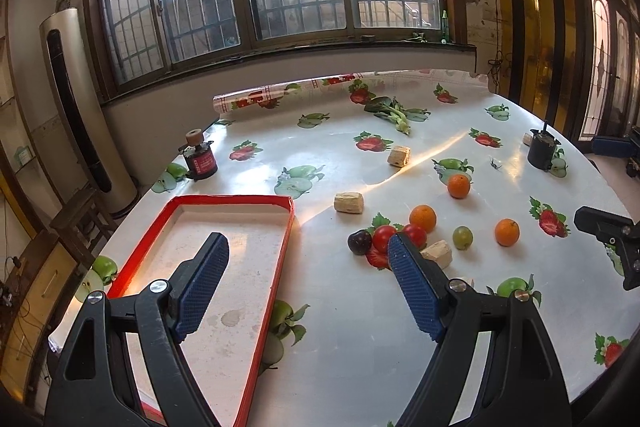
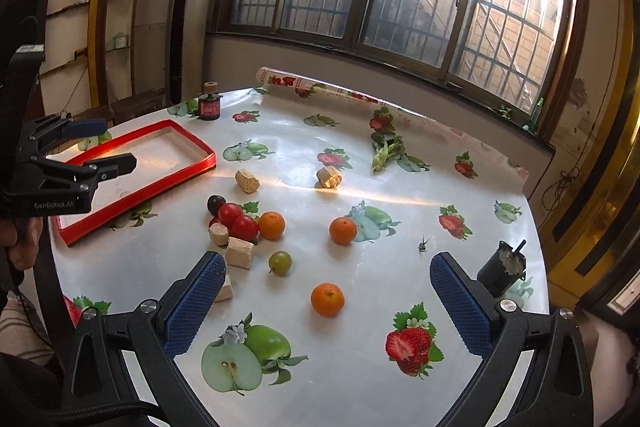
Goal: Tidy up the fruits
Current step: 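Move both tools toward the fruit pile beside the red tray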
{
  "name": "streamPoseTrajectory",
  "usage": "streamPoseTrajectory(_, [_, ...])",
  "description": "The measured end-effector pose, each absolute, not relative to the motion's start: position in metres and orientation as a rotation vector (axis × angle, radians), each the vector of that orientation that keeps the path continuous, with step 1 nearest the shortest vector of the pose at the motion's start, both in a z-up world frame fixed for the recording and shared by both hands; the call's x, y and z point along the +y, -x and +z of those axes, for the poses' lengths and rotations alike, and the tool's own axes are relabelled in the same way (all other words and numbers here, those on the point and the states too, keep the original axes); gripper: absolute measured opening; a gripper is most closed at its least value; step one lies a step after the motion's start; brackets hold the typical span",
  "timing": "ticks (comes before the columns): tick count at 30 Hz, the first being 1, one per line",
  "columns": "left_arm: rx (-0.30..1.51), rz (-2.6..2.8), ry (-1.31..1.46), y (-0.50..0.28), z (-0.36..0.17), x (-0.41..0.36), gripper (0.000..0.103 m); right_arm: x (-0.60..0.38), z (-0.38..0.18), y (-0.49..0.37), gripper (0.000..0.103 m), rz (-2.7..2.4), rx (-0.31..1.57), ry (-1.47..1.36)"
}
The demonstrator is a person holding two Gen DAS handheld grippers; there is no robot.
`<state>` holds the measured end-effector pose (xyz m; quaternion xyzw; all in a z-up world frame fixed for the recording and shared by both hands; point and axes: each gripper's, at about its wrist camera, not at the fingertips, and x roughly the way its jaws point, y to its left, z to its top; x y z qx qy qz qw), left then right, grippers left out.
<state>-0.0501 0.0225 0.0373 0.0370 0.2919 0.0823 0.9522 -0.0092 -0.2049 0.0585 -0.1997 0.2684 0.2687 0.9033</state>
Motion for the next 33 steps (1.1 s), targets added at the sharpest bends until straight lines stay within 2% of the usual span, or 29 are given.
streamPoseTrajectory(13, [0.481, 0.117, -0.036, 0.078, 0.043, 0.032, 0.084, -0.208, 0.050, 0.011, 0.103, 0.604, 0.556, 0.392])
streamPoseTrajectory(33, [0.500, 0.067, -0.048, 0.084, 0.038, 0.014, 0.084, -0.209, 0.038, 0.016, 0.103, 0.642, 0.576, 0.385])
